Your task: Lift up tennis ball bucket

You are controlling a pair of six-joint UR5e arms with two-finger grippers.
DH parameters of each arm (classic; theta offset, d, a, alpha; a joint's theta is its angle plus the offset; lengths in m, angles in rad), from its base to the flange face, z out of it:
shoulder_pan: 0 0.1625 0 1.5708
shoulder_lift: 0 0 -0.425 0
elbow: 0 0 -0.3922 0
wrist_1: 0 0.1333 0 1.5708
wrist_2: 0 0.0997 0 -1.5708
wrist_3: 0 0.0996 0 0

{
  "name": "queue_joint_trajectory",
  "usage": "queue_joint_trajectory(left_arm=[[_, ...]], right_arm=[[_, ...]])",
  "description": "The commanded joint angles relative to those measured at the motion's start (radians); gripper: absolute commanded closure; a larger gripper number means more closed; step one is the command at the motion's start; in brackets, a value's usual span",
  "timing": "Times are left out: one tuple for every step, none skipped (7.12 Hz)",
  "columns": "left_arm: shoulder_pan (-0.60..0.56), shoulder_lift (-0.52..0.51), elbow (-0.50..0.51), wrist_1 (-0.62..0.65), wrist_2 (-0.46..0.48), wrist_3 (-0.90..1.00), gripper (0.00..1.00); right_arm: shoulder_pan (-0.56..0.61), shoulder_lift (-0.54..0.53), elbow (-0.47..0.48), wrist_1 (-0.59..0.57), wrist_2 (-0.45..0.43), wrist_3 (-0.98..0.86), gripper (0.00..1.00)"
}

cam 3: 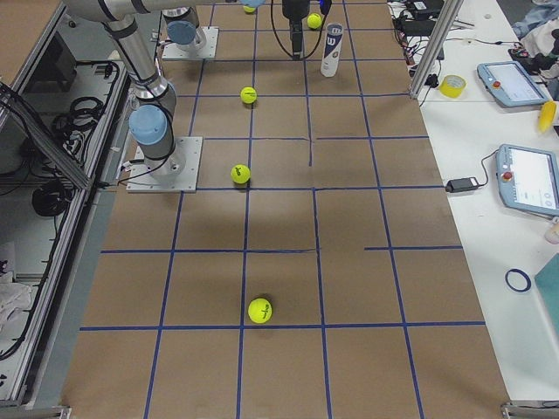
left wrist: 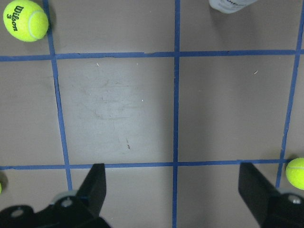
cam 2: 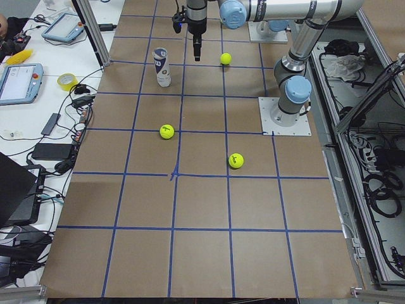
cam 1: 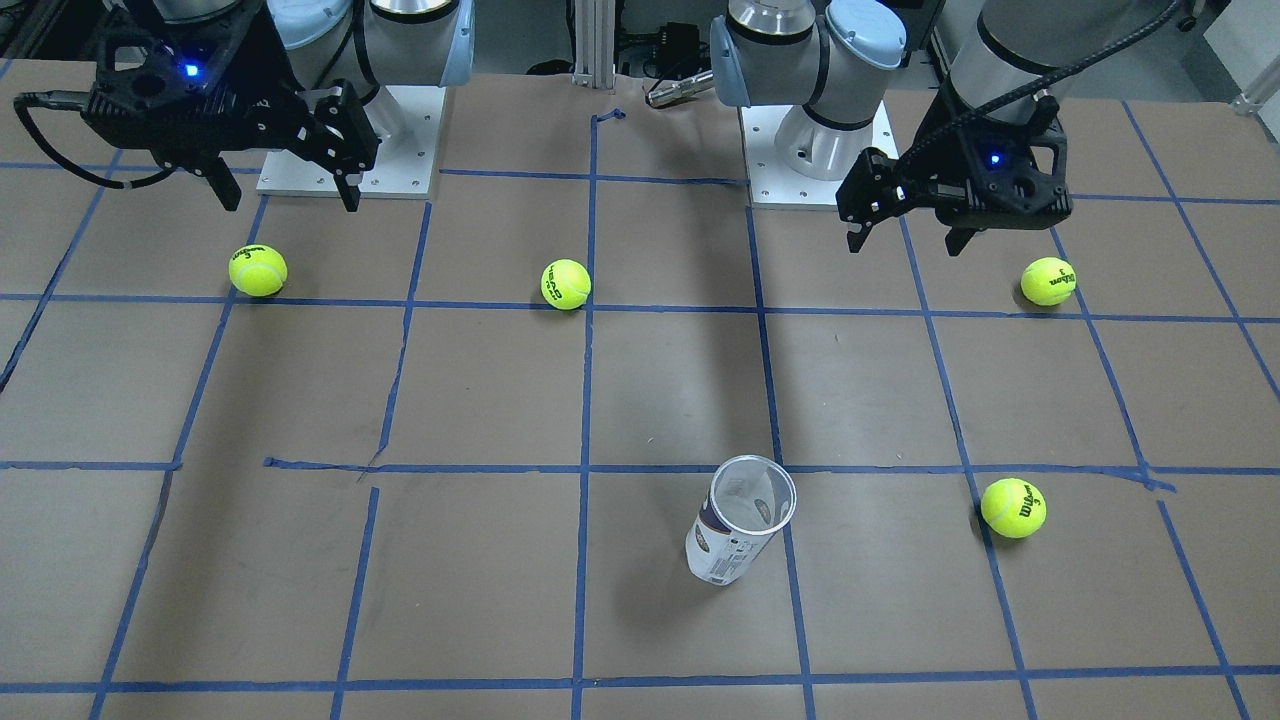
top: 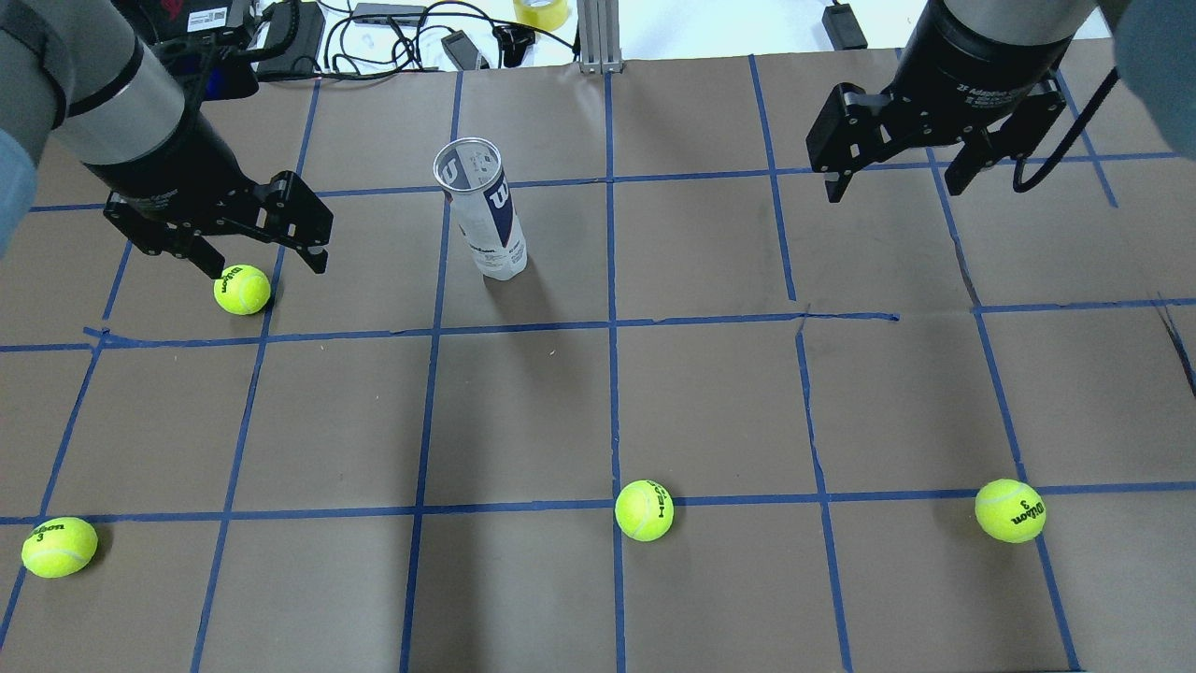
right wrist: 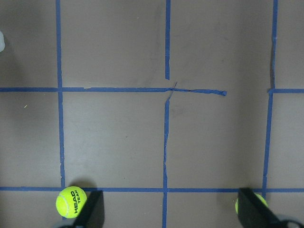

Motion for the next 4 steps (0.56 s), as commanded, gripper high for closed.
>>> queue_joint_trajectory(left_arm=[[0.005,0.013,-0.001,-0.022,0.007,0.016,0.00],[0.005,0.015,0.000,-0.033,0.007,0.013,0.00],[0.005,0.018,0.005,-0.036,0.008,0.013,0.00],[0.005,0.019,0.005,-0.045,0.008,0.011,0.00]], right_arm=[[-0.002,0.000,0.000,0.002,-0.001,0.000,0.00],[0.000,0.000,0.000,0.002,0.000,0.000,0.00],[0.000,0.000,0.002,0.002,0.000,0.000,0.00],[-0.002,0.000,0.002,0.002,-0.001,0.000,0.00]])
